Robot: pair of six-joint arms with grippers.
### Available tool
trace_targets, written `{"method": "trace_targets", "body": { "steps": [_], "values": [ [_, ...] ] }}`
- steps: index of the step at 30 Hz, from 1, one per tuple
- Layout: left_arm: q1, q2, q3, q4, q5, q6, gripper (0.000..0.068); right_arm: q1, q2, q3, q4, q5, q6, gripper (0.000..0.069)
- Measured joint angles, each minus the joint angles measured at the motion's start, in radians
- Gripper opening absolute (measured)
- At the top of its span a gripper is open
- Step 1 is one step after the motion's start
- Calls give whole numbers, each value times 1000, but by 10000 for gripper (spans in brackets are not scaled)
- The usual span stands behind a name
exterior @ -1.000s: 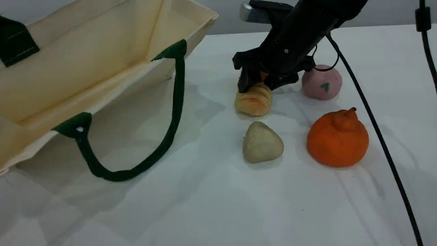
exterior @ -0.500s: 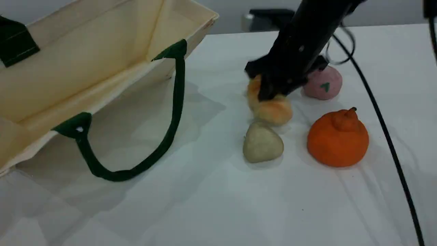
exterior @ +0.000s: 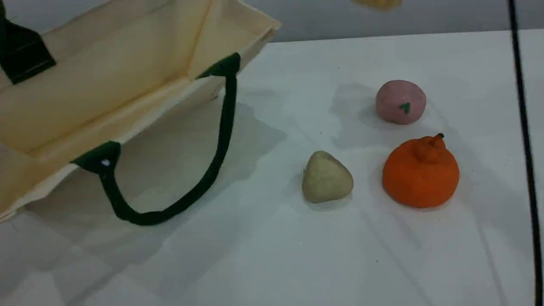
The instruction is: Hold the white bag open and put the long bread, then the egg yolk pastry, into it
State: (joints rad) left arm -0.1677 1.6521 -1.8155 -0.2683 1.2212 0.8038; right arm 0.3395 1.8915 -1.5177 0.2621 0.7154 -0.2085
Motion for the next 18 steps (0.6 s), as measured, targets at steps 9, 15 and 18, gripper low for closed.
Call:
{"method": "trace_targets", "body": {
  "steps": [9, 15, 18],
  "values": [
    [-66, 1, 0, 6, 1, 0, 81, 1, -297, 279, 106, -174, -47, 117],
    [-66, 1, 0, 9, 1, 4, 81, 66, -496, 521, 217, -293, -120, 106],
    [-66, 1, 0, -1, 1, 47, 81, 127, -546, 626, 261, -328, -138, 106]
  ]
}}
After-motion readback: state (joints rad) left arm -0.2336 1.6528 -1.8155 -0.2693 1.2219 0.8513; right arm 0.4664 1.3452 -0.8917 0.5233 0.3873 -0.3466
